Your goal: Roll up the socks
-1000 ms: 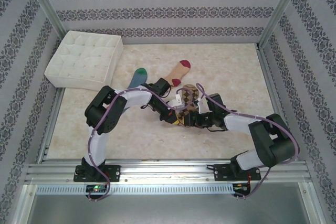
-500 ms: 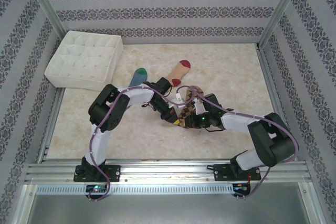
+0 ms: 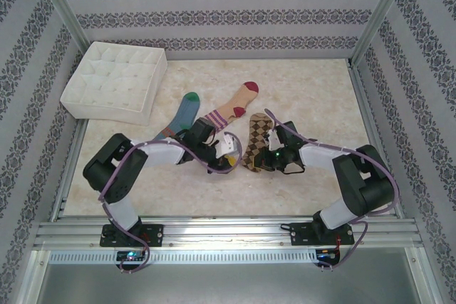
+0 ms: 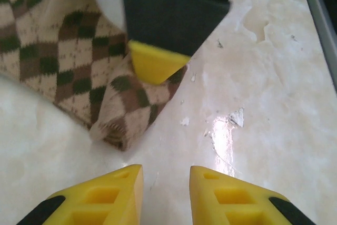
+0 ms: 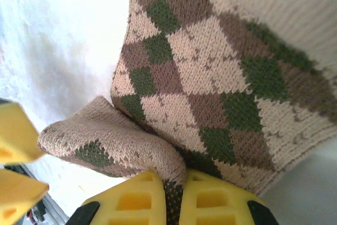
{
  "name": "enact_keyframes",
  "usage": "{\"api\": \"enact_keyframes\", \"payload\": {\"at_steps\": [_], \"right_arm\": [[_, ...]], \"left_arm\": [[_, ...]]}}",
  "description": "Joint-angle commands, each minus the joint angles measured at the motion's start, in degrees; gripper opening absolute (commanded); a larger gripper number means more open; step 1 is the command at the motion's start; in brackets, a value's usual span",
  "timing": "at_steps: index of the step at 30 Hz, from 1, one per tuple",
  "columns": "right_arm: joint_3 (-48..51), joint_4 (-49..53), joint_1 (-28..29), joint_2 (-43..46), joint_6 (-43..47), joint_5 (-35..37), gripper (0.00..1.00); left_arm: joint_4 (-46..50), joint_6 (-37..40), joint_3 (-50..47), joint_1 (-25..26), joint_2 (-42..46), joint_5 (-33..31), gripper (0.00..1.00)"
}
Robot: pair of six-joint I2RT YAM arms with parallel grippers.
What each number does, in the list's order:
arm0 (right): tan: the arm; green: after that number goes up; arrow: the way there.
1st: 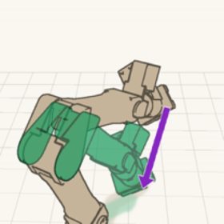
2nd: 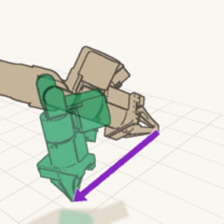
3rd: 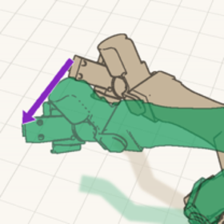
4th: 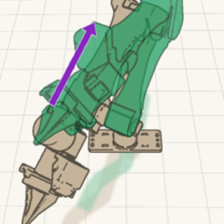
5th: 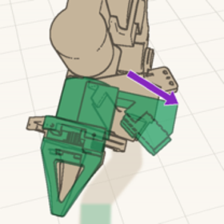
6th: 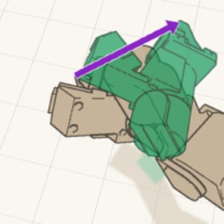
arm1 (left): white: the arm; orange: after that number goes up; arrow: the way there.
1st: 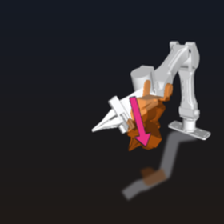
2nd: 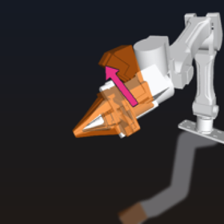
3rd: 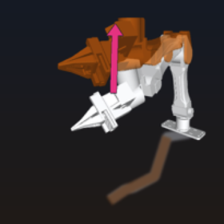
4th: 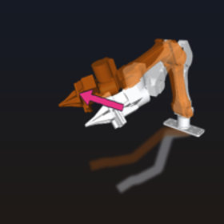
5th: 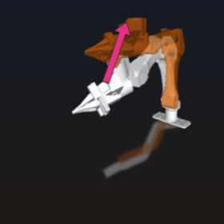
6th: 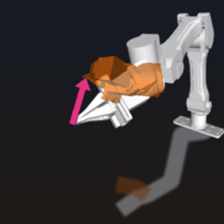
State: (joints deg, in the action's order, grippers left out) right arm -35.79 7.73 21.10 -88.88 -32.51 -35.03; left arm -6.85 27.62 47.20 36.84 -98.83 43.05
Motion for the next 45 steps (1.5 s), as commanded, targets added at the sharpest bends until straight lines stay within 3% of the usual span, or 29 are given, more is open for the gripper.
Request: {"api": "enact_keyframes", "payload": {"at_steps": [1, 17, 23, 28, 32, 35, 41, 45], "right_arm": [[0.8, 6.3, -0.6, -3.6, 0.0, 4.8, 0.04], [-1.3, 8.9, -0.6, -5.8, 1.5, 3.5, 0.09], [-1.6, 9.0, -0.4, -2.9, 2.3, 3.3, 0.22], [-1.4, 8.6, -0.5, 0.4, 1.3, 6.0, 0.26], [-1.6, 8.9, -0.5, 1.9, 0.3, 8.6, 0.37], [-2.1, 10.2, -0.2, 4.3, 0.1, 11.2, 0.36], [-2.0, 10.7, -0.2, 10.3, -0.2, 14.6, 0.23], [-2.3, 9.3, 0.0, 8.8, -0.6, 13.6, 0.22]], "left_arm": [[-12.0, 3.7, -1.3, 2.2, 2.5, -6.7, 0.27], [-9.9, 3.1, 7.8, 4.7, -8.5, -6.9, 0.25], [-5.8, 0.3, 9.6, 4.7, -12.5, -10.8, 0.22], [0.3, -1.8, 11.7, 4.7, -14.4, -10.3, 0.19], [0.4, -3.8, 11.4, 4.7, -15.5, -10.5, 0.19], [0.7, -4.7, 11.5, 4.7, -16.0, -10.7, 0.19], [0.5, -6.2, 11.9, 4.7, -16.6, -10.3, 0.18], [1.0, -6.6, 12.6, 4.7, -17.0, -10.5, 0.18]]}}
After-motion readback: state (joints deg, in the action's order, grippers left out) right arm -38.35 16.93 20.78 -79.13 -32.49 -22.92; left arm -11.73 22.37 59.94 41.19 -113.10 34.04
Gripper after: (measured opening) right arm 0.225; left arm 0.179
